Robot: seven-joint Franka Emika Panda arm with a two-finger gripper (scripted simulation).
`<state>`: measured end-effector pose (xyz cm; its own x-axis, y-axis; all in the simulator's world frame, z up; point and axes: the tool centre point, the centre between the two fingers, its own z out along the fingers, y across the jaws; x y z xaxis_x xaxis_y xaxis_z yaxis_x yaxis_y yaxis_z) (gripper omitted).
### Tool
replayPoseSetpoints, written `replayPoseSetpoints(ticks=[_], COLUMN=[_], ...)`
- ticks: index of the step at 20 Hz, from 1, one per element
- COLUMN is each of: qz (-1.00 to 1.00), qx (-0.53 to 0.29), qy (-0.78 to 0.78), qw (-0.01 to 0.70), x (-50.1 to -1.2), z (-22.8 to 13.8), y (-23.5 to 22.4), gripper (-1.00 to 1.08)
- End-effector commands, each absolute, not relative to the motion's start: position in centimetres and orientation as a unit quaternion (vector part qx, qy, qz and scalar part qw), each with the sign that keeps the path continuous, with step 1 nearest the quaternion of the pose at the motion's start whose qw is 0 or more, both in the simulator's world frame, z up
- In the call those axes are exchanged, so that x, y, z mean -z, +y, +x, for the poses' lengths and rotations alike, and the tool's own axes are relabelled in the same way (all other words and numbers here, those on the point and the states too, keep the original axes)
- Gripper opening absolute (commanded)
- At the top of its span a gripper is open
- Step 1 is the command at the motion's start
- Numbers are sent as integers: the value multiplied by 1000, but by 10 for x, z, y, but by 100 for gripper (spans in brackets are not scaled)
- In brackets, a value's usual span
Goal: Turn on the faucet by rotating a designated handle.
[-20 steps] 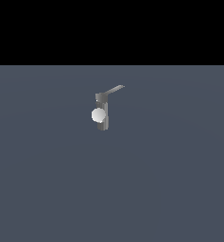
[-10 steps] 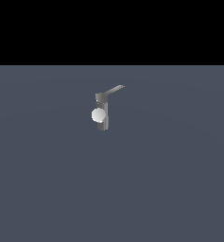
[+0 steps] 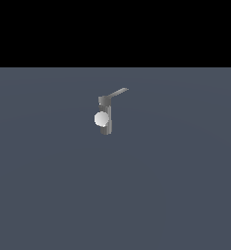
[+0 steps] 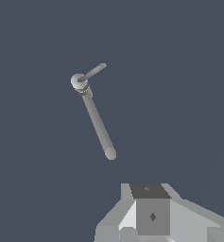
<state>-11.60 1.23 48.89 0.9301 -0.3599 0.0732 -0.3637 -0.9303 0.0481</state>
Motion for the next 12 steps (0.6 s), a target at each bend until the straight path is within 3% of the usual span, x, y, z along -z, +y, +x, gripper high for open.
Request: replayPoseSetpoints(ticks=[1,12], qz=[975,936], qx=[-31,-28], qy=[-216,-350], qw=[30,27], x=[-480,-429], z=[-95,-10], y=[11,2], gripper=[-100,-100])
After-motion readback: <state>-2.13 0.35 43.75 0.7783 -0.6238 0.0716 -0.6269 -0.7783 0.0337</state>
